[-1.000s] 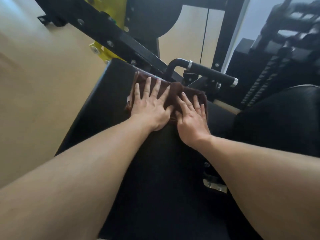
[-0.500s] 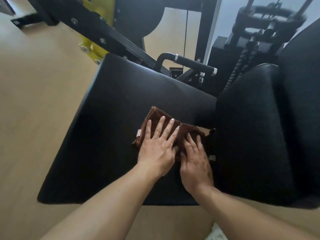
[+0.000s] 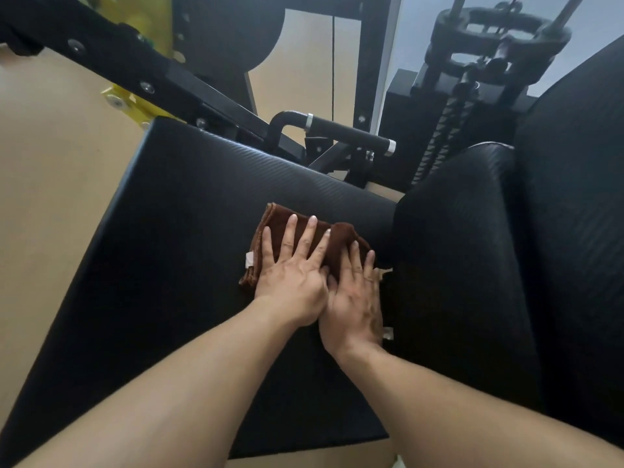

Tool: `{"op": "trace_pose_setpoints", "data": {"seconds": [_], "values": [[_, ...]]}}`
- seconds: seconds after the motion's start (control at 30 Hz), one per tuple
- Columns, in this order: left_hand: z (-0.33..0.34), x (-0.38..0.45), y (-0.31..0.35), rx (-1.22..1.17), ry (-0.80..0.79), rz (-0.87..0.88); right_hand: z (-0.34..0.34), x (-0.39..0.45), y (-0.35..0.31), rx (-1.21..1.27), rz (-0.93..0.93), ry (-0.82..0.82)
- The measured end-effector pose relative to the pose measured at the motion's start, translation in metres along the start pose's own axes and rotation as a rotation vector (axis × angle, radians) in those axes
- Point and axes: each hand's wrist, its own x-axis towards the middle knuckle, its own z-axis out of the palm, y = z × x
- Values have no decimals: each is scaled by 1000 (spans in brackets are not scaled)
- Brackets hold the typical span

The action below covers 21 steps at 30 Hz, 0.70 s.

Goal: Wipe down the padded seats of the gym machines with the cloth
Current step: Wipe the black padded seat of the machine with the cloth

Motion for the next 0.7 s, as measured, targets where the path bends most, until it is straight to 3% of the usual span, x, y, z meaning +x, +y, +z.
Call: {"op": "trace_pose_setpoints", "data": {"seconds": [0.17,0.7], "values": [[-17,50,-1,6,-25,34,-4,43,-10,-17,136,17],[-48,129,5,81,-74,142,-11,111,-14,-122,267,77]]}}
